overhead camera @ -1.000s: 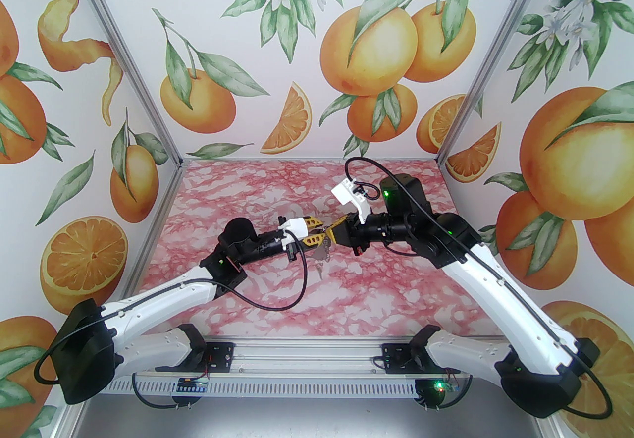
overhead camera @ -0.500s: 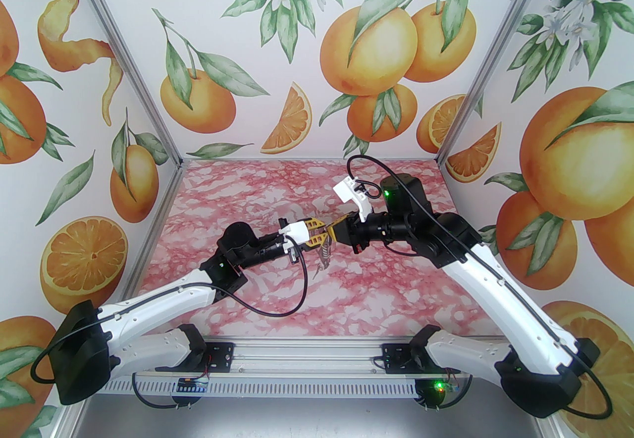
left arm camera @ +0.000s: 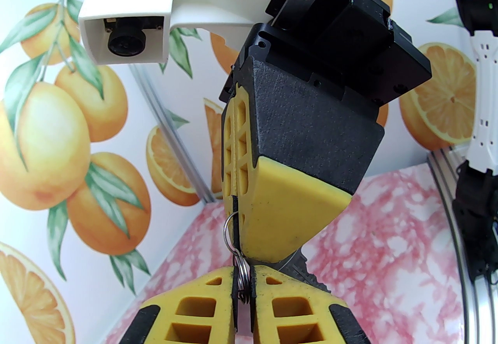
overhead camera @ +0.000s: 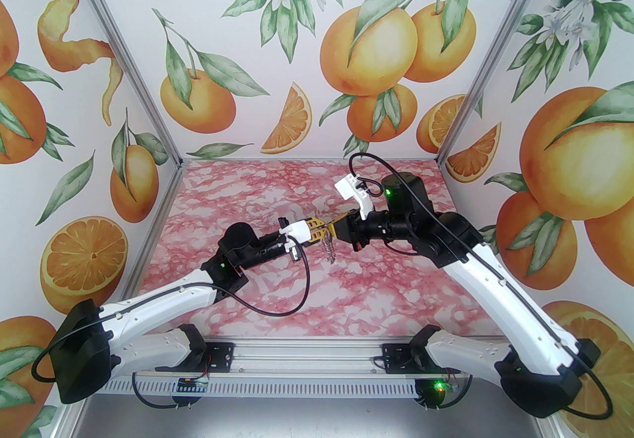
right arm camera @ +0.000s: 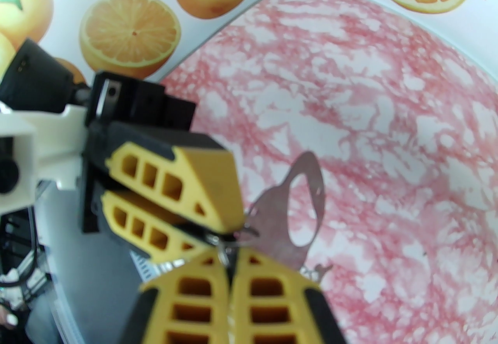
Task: Remove the keys from the keyring
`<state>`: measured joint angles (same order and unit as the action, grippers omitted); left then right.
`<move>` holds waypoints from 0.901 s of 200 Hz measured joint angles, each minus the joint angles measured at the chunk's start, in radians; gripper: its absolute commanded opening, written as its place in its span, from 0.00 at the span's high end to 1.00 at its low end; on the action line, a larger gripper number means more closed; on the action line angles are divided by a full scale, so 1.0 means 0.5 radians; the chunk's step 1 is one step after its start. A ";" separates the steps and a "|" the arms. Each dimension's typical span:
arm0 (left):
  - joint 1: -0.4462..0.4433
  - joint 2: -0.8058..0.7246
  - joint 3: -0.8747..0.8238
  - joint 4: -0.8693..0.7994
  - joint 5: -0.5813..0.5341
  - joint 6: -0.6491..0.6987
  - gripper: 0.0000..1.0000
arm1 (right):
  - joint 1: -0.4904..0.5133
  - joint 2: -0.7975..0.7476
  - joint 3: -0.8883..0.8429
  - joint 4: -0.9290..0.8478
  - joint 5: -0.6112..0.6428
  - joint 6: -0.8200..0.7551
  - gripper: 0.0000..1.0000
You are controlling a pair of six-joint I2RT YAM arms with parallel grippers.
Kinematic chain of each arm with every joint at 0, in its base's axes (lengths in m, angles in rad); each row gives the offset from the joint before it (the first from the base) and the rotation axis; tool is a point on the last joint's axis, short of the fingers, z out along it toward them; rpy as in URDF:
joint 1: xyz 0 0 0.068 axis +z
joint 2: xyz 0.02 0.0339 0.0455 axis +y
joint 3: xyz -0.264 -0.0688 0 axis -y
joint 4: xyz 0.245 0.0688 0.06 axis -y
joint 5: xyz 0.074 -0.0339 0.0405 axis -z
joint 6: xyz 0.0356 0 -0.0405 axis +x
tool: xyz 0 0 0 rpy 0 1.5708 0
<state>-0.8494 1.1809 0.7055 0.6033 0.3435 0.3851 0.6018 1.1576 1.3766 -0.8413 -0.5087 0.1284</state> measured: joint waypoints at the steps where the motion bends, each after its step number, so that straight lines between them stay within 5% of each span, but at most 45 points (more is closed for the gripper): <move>1: 0.000 0.001 0.000 0.000 -0.001 0.001 0.89 | 0.000 0.000 0.000 -0.001 0.001 0.000 1.00; 74: -0.001 0.002 0.001 0.056 0.004 0.083 1.00 | -0.005 -0.040 -0.002 0.012 0.024 0.032 1.00; 180: -0.014 0.037 0.002 0.320 0.080 0.082 1.00 | -0.095 -0.291 -0.267 0.345 -0.146 0.132 1.00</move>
<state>-0.8562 1.1995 0.7067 0.7635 0.3836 0.4259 0.5545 1.0122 1.2430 -0.6689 -0.5816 0.1944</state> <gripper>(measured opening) 0.044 0.044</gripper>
